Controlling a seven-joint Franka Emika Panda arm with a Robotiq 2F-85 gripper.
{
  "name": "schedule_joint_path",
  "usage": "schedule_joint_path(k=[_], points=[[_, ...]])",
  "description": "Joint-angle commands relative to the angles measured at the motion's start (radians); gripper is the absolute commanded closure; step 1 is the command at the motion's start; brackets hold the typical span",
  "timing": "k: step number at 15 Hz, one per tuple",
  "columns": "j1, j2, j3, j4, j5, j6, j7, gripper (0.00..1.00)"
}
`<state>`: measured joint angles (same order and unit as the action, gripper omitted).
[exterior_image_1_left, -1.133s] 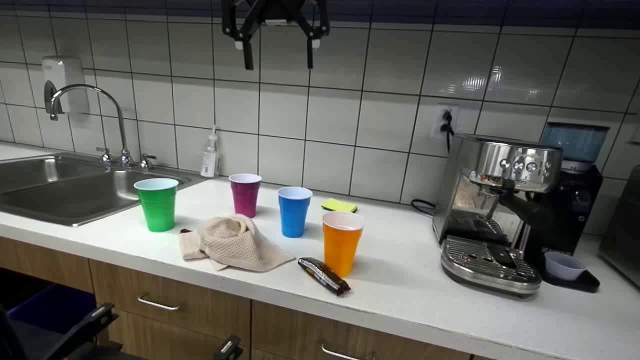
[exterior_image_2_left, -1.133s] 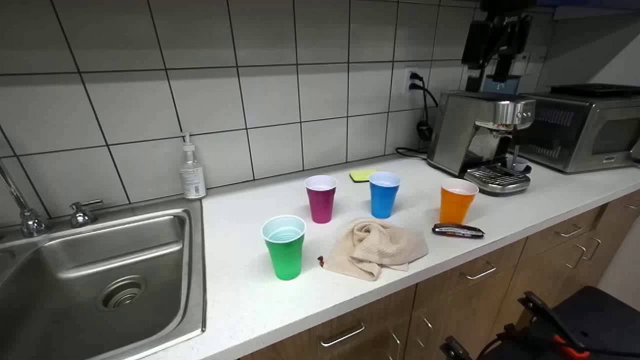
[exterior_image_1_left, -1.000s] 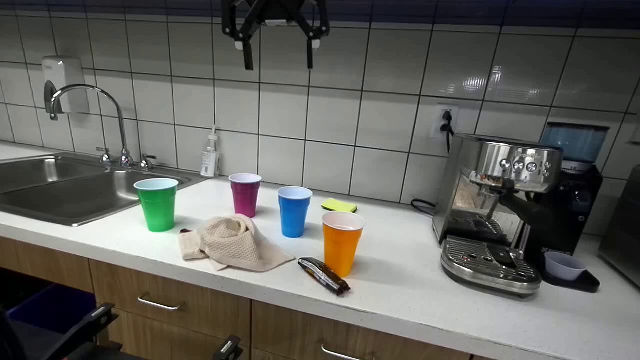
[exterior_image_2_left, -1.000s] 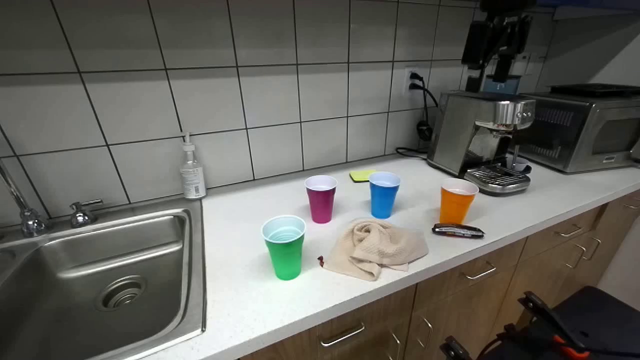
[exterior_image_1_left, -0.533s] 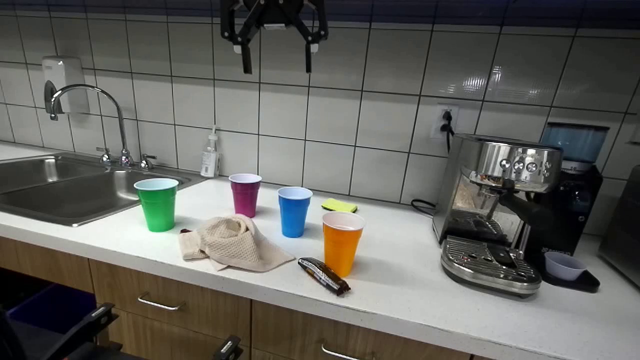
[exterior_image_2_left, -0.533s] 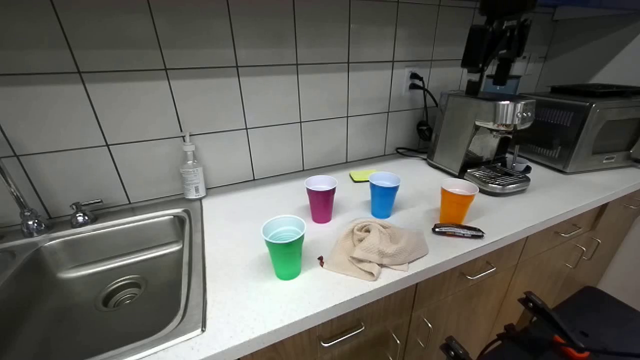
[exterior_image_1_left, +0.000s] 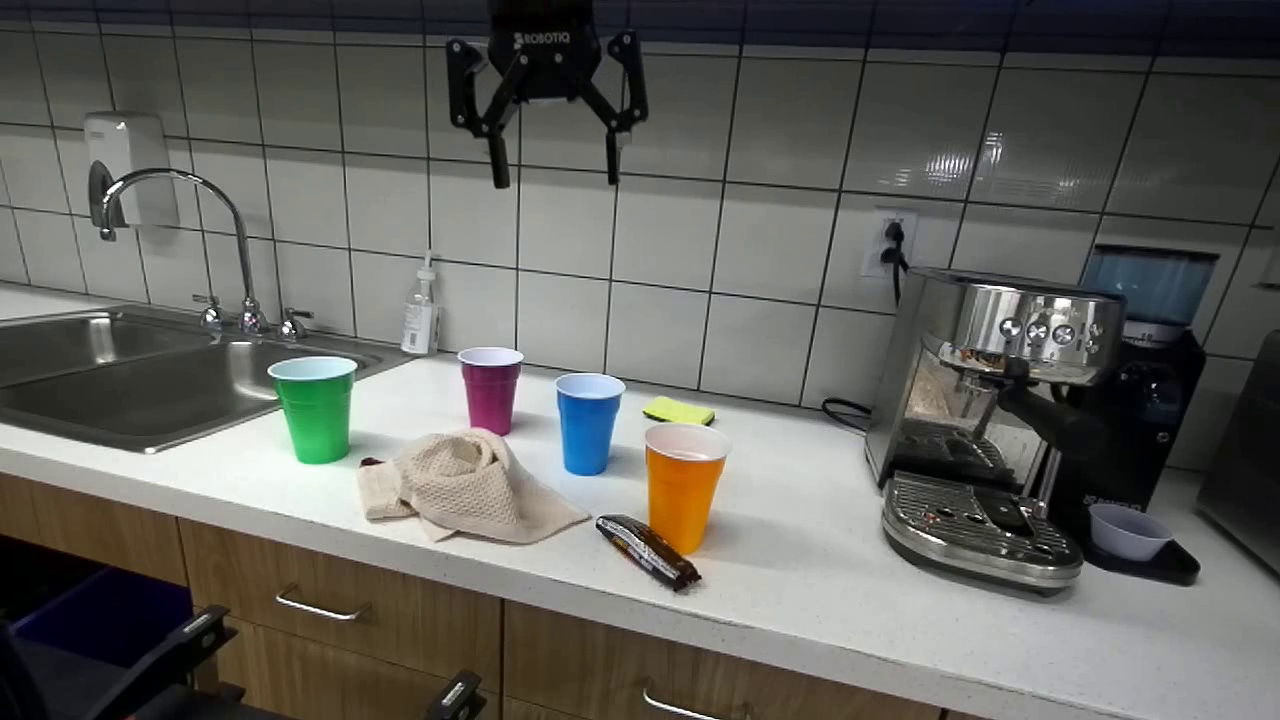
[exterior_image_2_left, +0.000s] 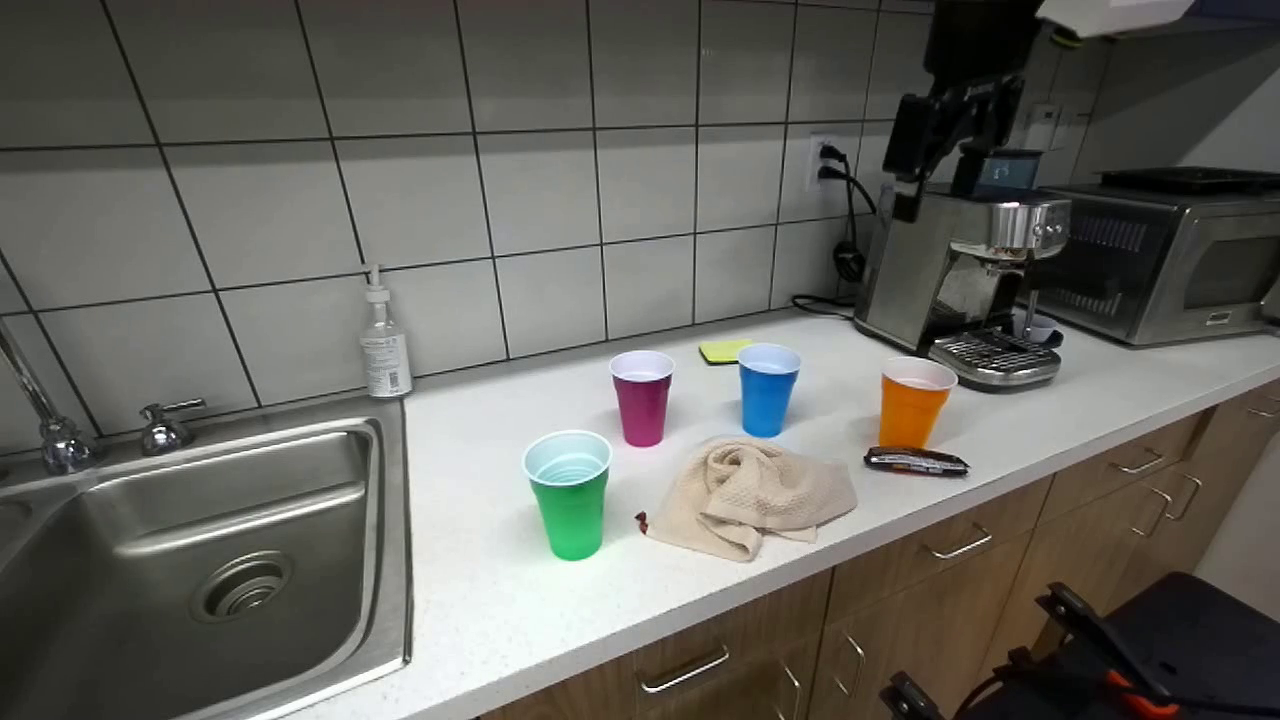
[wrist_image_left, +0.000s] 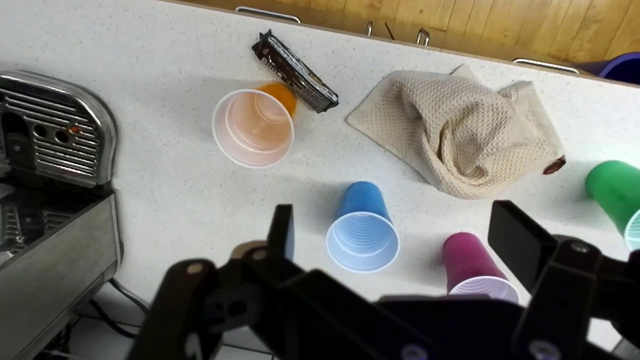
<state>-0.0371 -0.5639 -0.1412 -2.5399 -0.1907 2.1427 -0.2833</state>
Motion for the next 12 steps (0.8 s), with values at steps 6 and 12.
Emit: schedule_joint_path(k=[6,12], points=[[0.000,0.175,0.045,-0.006,-0.001,0.215,0.059,0.00],[0.012,0.319,0.056,0.045,0.016,0.296,0.058,0.00]])
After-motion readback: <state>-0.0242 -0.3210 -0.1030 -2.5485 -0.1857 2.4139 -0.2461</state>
